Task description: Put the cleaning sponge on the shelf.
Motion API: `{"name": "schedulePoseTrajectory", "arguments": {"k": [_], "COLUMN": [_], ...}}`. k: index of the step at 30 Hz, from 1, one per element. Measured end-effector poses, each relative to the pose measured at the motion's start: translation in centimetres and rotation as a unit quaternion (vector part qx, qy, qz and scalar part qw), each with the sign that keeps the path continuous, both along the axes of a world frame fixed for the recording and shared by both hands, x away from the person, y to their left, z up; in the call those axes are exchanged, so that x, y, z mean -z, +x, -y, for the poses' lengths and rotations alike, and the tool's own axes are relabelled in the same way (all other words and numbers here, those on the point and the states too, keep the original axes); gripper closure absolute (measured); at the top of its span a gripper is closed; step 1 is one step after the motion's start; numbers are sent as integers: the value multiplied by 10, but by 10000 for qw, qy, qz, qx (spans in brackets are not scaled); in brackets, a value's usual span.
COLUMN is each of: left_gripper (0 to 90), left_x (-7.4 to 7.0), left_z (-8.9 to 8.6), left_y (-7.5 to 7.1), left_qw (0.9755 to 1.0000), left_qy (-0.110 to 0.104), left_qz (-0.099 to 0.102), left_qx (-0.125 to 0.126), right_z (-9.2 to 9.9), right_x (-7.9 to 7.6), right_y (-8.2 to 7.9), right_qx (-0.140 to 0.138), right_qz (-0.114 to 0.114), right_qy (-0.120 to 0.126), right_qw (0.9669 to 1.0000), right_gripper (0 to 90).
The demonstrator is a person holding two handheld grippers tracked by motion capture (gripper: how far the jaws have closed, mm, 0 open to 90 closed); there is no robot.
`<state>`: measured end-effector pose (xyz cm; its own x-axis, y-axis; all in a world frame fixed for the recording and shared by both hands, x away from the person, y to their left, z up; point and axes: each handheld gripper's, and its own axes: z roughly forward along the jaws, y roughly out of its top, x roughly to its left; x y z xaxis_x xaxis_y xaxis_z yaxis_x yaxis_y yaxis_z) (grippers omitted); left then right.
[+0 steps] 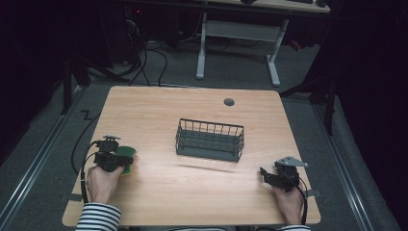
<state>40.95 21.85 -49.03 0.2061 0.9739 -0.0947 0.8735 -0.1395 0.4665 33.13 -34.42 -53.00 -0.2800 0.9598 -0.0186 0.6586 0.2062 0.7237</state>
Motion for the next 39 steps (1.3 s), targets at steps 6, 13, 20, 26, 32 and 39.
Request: {"name": "schedulePoseTrajectory", "arguments": {"k": [6, 13, 20, 26, 32, 39], "left_gripper": [286, 288, 291, 294, 297, 297], "left_x": [-3, -10, -19, -27, -29, -33], "left_z": [1, 8, 19, 26, 43, 62], "left_y": [-2, -5, -4, -4, -4, 1], "left_qw": [9999, 9994, 9969, 9956, 9929, 9909], "left_qy": [-73, -112, -386, -440, -433, -360], "left_qz": [69, 269, 502, 661, 761, 828], "left_qx": [24, 183, 467, 505, 801, 996], "right_z": [0, 0, 0, 0, 0, 0], "right_x": [0, 0, 0, 0, 0, 0], "right_y": [0, 0, 0, 0, 0, 0], "right_qx": [-7, -6, 15, 10, -2, 5], "right_qz": [4, 5, -6, -6, -2, -8], "right_qy": [-4, -5, 2, 4, 6, 8], "right_qw": [10000, 10000, 10000, 10000, 10000, 10000], "right_gripper": [315, 315, 313, 312, 311, 311]}}
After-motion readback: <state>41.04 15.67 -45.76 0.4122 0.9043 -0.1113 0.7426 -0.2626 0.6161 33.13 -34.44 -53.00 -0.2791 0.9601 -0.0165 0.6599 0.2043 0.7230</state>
